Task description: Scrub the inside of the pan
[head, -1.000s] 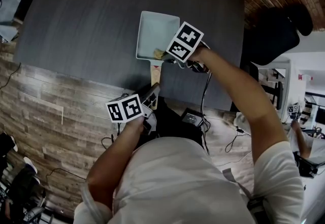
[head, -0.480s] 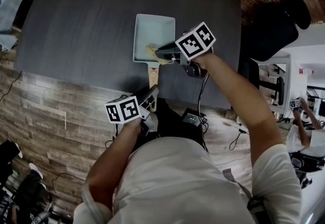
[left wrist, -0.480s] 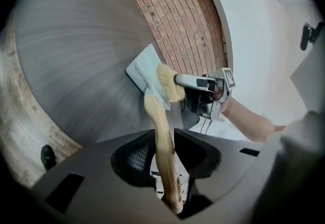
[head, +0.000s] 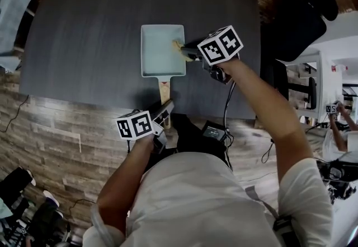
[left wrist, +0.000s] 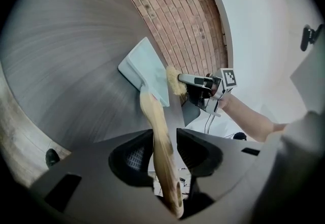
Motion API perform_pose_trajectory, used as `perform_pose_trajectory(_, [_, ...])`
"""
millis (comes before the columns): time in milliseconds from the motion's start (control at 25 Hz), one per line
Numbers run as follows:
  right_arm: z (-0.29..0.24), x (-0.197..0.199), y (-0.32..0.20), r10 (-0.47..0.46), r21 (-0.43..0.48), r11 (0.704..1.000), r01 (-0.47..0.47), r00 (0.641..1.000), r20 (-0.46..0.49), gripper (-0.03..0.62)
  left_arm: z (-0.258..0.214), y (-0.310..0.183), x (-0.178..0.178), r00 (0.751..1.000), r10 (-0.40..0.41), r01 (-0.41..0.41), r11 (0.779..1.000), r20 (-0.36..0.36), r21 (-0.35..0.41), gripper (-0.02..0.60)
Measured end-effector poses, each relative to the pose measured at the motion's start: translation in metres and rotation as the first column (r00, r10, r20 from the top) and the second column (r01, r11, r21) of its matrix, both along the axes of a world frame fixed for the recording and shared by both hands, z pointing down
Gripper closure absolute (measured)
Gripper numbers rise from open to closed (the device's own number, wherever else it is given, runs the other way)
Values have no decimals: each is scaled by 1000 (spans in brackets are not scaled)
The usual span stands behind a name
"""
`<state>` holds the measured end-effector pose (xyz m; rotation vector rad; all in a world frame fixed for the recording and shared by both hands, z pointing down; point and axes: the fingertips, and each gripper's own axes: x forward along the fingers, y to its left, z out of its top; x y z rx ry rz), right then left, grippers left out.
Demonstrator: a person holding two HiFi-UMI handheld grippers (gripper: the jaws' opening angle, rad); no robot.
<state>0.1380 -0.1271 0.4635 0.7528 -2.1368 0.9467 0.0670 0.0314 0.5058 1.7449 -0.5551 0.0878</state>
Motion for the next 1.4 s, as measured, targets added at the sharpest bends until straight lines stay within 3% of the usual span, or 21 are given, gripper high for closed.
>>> perform_pose_trajectory(320, [13,52,-49,173,125,980,-156,976,-132,562,3,0,-3,1000,15,-14,999,5,-34,463])
perform_pose_trajectory(560, [31,69,-87,276,143,956,-256,951,-139,562,2,0,-1,999,44,-43,998,15,-44,465])
perform_pose_trajectory(1000, [53,43,-45,115,19,993,-114,993,-25,562,3,0,-1,994,108,-108,993,15,-43,465])
perform_pose_trajectory(1400, [50,30,7,38,-18,999,-37,995,93,562,3,0,0,993,121,-120,992,8,-49,465])
